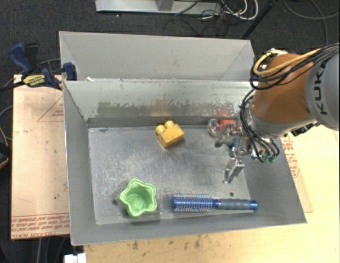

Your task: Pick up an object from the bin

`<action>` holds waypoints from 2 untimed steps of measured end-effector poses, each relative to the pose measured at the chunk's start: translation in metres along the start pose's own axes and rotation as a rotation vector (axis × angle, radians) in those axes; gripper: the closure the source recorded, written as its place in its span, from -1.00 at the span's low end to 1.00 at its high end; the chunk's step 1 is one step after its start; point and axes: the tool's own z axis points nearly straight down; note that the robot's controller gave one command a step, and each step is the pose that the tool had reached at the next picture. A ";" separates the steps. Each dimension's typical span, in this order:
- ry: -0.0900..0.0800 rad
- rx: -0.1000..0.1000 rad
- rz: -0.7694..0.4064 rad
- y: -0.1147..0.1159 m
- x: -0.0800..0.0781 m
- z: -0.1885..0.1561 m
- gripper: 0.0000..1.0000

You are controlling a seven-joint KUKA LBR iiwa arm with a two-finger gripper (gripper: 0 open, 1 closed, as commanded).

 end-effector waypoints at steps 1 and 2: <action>-0.022 -0.001 0.105 0.030 0.045 0.071 -1.00; -0.038 -0.006 0.309 0.094 0.060 0.065 -1.00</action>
Offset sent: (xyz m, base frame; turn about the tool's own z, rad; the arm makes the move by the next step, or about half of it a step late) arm -0.0487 0.0288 -0.0706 0.1043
